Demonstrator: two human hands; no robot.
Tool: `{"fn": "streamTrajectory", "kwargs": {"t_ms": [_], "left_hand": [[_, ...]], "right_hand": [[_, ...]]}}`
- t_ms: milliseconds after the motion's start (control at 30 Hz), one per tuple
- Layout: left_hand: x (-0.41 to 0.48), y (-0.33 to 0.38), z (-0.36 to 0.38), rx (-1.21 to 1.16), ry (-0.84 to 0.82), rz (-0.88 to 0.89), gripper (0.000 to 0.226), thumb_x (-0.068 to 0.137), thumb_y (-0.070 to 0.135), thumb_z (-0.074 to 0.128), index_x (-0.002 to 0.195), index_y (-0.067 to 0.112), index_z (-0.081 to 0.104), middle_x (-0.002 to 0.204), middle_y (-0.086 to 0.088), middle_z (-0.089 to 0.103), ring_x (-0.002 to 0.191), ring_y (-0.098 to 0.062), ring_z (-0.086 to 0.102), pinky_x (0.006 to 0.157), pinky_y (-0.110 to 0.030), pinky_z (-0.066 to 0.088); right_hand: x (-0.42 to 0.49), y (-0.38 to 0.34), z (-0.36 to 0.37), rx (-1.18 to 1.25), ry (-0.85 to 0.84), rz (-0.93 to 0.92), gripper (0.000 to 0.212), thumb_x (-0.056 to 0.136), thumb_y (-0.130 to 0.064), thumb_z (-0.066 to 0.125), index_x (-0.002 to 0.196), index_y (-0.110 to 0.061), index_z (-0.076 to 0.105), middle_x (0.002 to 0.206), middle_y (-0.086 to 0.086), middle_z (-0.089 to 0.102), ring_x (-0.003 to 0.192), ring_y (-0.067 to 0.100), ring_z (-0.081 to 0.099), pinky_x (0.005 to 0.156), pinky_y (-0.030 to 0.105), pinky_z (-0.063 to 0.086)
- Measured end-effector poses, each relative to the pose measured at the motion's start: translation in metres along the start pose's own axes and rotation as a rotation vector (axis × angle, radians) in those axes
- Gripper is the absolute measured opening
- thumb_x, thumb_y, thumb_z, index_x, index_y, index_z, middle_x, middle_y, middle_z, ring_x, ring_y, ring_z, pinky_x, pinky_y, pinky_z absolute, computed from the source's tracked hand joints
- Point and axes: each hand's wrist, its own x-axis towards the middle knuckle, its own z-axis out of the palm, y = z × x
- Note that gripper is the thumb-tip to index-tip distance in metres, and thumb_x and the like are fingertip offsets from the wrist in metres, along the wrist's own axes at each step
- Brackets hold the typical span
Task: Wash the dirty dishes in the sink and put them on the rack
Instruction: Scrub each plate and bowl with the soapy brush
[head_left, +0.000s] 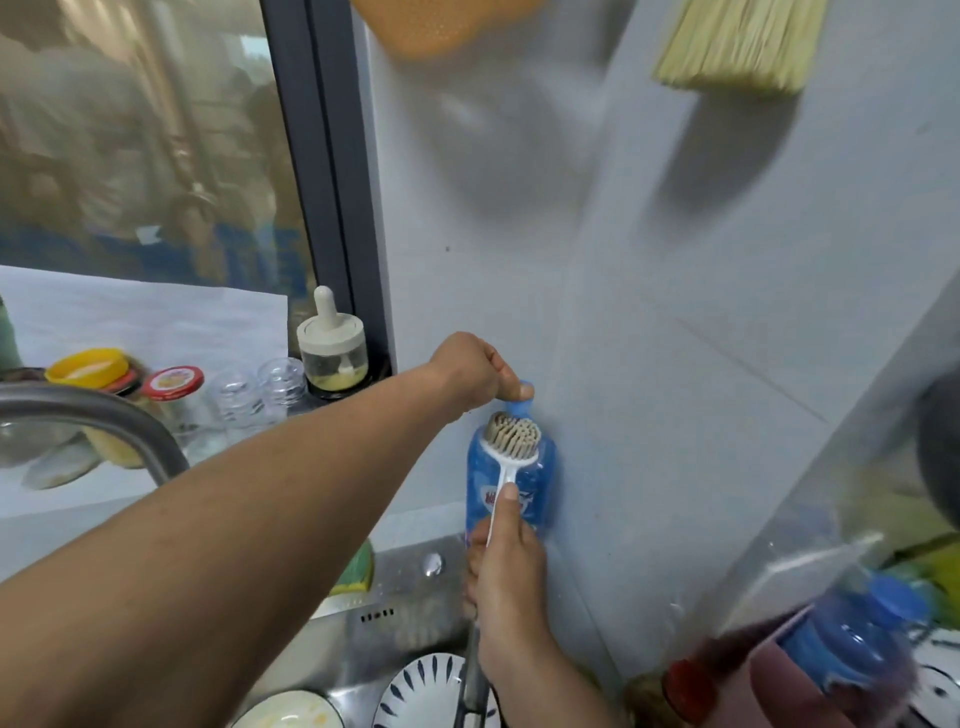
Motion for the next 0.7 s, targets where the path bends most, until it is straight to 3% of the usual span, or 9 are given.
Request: {"fn": "streamTrajectory", "kwargs": {"t_ms": [133,200,267,300,400,500,600,700], "left_hand": [[0.002,0.004,-0.002,0.086,-0.029,-0.02,0.033,0.078,0.029,0.088,0.096,0.006,0.073,0.073,-0.004,0.06,0.054,-0.016,0.042,0.057,-0.028,0.042],[0.004,0.003,-0.002,0.061,-0.028,0.006,0.046,0.077,0.027,0.089,0.114,0.006,0.071,0.083,-0.01,0.064,0.058,-0.02,0.051,0.057,-0.03,0.047],[0.004,0.004,0.0,0.043,-0.031,0.044,0.05,0.079,0.025,0.087,0.124,0.013,0.068,0.109,-0.017,0.07,0.087,-0.03,0.069,0.071,-0.041,0.058],[0.004,0.005,0.001,0.057,-0.037,0.062,0.046,0.081,0.024,0.086,0.123,0.013,0.07,0.117,-0.016,0.068,0.095,-0.031,0.068,0.075,-0.042,0.058],[0.008,0.003,0.002,0.095,-0.065,0.078,0.036,0.083,0.024,0.084,0.115,0.011,0.075,0.111,-0.005,0.067,0.095,-0.017,0.059,0.074,-0.037,0.052],[0.01,-0.002,0.004,0.116,-0.072,0.069,0.036,0.082,0.025,0.085,0.114,0.012,0.075,0.112,-0.008,0.07,0.079,-0.014,0.058,0.076,-0.031,0.047],[0.013,-0.007,0.006,0.107,-0.053,0.063,0.037,0.082,0.026,0.085,0.114,0.011,0.075,0.112,-0.006,0.07,0.088,-0.015,0.057,0.078,-0.031,0.048],[0.013,-0.012,0.01,0.018,-0.003,0.074,0.037,0.082,0.029,0.084,0.112,0.01,0.074,0.091,-0.001,0.065,0.07,-0.01,0.052,0.064,-0.025,0.045]], "right_hand": [[0.008,0.012,0.0,-0.064,0.032,0.035,0.085,0.062,-0.096,0.034,0.086,-0.019,0.062,0.062,-0.006,0.052,0.056,0.013,0.047,0.056,0.026,0.035],[0.006,0.011,-0.001,-0.072,0.005,0.063,0.077,0.072,-0.093,0.037,0.082,-0.02,0.059,0.06,-0.007,0.051,0.054,0.012,0.046,0.053,0.026,0.034],[0.003,0.007,-0.004,-0.055,-0.036,0.086,0.062,0.09,-0.078,0.04,0.075,-0.02,0.055,0.052,-0.007,0.045,0.044,0.01,0.039,0.047,0.025,0.03],[0.002,0.005,-0.006,-0.044,-0.054,0.094,0.058,0.095,-0.071,0.041,0.075,-0.018,0.054,0.049,-0.006,0.043,0.041,0.009,0.035,0.044,0.024,0.028],[0.0,0.001,-0.007,-0.023,-0.069,0.117,0.055,0.098,-0.066,0.042,0.078,-0.016,0.054,0.049,-0.005,0.042,0.038,0.009,0.033,0.042,0.021,0.027],[0.0,-0.003,-0.005,-0.018,-0.064,0.123,0.055,0.098,-0.066,0.042,0.08,-0.016,0.054,0.05,-0.005,0.042,0.038,0.009,0.034,0.041,0.021,0.028],[0.002,-0.005,-0.004,-0.042,-0.045,0.098,0.056,0.098,-0.067,0.041,0.075,-0.017,0.051,0.049,-0.005,0.04,0.039,0.01,0.034,0.042,0.022,0.028],[-0.002,-0.004,-0.008,-0.048,-0.05,0.073,0.055,0.097,-0.068,0.041,0.076,-0.019,0.054,0.05,-0.005,0.041,0.042,0.011,0.034,0.044,0.023,0.027]]}}
